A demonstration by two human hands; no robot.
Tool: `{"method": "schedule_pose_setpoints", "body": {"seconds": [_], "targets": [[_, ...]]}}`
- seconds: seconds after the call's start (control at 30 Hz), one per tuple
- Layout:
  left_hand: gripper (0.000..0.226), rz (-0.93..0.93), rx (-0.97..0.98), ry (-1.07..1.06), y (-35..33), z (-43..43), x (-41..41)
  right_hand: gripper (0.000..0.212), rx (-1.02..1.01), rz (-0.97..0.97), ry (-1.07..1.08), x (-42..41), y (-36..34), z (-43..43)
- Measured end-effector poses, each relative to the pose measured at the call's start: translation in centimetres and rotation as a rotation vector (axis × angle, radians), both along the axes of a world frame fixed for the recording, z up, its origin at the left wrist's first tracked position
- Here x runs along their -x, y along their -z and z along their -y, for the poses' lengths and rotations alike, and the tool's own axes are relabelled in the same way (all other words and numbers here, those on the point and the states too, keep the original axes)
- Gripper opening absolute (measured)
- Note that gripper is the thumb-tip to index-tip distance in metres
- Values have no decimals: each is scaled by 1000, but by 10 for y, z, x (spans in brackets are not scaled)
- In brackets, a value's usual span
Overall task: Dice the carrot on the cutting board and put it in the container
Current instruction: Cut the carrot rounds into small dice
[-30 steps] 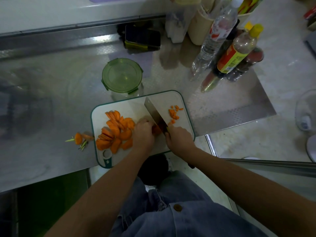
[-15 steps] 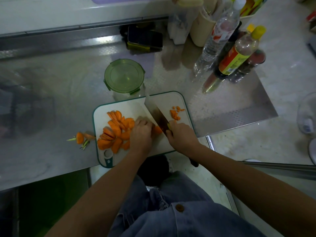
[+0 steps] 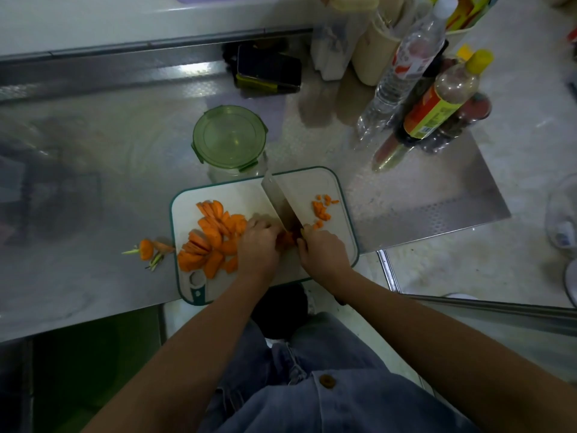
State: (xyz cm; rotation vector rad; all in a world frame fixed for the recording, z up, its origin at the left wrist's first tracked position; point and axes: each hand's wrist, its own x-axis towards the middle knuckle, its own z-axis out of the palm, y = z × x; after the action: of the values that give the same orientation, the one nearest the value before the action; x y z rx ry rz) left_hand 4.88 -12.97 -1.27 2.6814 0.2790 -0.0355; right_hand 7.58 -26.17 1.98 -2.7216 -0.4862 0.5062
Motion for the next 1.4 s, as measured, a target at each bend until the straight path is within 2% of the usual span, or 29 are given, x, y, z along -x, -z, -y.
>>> {"method": "schedule_pose_setpoints", "body": {"seconds": [0.23,0.37,0.53,0.67,0.8,0.93,1.03,1.13,1.33,1.4], "targets": [[17,66,12,52,2,-4,5,24,-19,7,-61,-4,-16,10],[13,28,3,25,5,-5,1,28,38,-23,-99,2,-19,10],[6,25,17,-1,4,-4,0,27,54,-59,-49,5,-12,3],[10,24,22,-16,3,-4,-1,31,38,-47,-25,7,-5,-1],[10,44,23,-18,1,-4,0,34,-26,-21,17,7,3,-2],[9,-3,70,-35,-6,-3,-2,27,-99,-14,75,-3,4,1],[17,-16,139,-83,-6,-6,-1,27,-171,-20,111,-9,0,13],[22,8,203,-122,-5,-13,2,26,-166,-42,64,-7,-4,25],[21,60,191,-151,-7,-20,8,13,-142,-120,-126,11,-6,23],[21,55,211,-133,-7,-21,8,14,-134,-109,-128,11,-4,28]]}}
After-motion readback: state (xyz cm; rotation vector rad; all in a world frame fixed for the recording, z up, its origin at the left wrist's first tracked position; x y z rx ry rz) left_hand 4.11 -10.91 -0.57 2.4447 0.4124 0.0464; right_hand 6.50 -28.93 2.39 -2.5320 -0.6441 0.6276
